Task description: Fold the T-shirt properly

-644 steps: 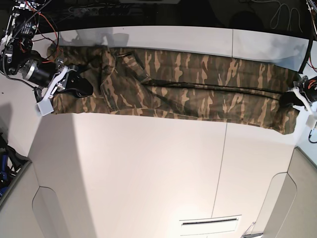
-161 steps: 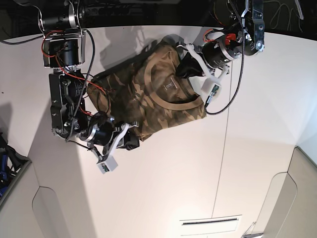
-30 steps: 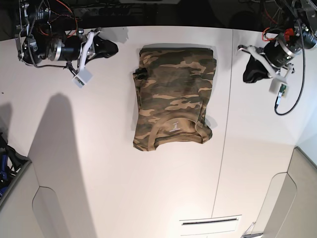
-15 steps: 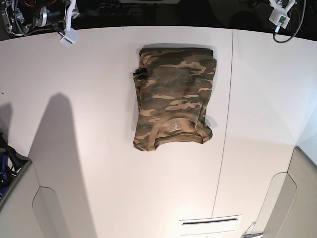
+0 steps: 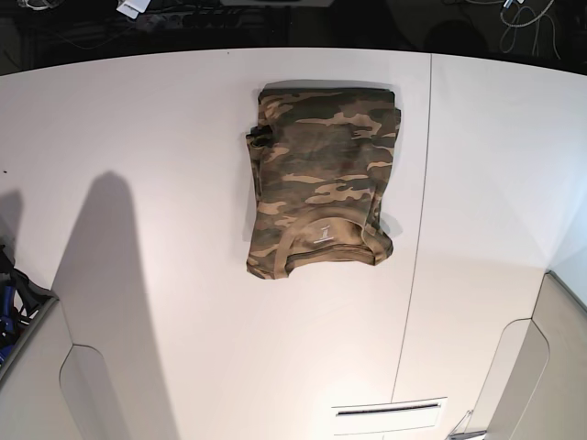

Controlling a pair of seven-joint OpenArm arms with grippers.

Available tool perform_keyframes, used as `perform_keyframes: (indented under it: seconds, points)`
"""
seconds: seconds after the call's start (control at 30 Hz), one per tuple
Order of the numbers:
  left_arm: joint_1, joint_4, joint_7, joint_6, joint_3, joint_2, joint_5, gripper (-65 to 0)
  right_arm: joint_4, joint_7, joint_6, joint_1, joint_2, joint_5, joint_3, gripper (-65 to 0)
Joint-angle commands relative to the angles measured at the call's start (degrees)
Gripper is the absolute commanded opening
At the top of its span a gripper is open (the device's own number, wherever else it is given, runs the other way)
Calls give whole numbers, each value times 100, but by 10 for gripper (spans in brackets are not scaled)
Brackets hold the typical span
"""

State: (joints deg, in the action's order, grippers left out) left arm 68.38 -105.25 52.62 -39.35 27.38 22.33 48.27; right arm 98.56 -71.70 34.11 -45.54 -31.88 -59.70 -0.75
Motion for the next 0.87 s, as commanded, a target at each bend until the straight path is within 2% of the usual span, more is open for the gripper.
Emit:
perform_keyframes:
  seconds: [0.0,0.07,0.1,0.2,0.3,0.4,0.5,0.7,0.83]
  points:
    - [127,192,-262,-65,-153,114,-129,-605,-48,11,20,-101,-61,-68,-20,-650]
    - [24,678,-944,-65,-592,302,-570,-605,-304,11,20,-116,-61,-17,-4,-650]
    - [-116,914,-1064,-65,-828,365,-754,-605,-459,46,20,-114,-61,87,11,-650]
    - [-702,1694,-1043,-13,-1453,402,-929,-604,-1008,616,17,-114,-59,507,15,-650]
    - [-1327,2435,-1043,345,-2024,402,-960,-604,-1600,1438,17,-94,-55,960,15,-650]
    - [-1923,3069,-1043,422,-2531,367,-960,-604,-2118,1648,17,90,0,1460,15,-650]
    - [-2474,3578,-1045,424,-2822,190,-1047,-604,-2597,1644,13,382,59,1731,15,-650]
    - [-3311,4358,-1156,494,-2924,-361,-1346,-604,-3246,1644,-90,1071,83,1749,15,-650]
    - [-3687,4715,-1445,1266,-2924,-658,-1753,-604,-3539,1646,-90,1478,136,1749,15,-650]
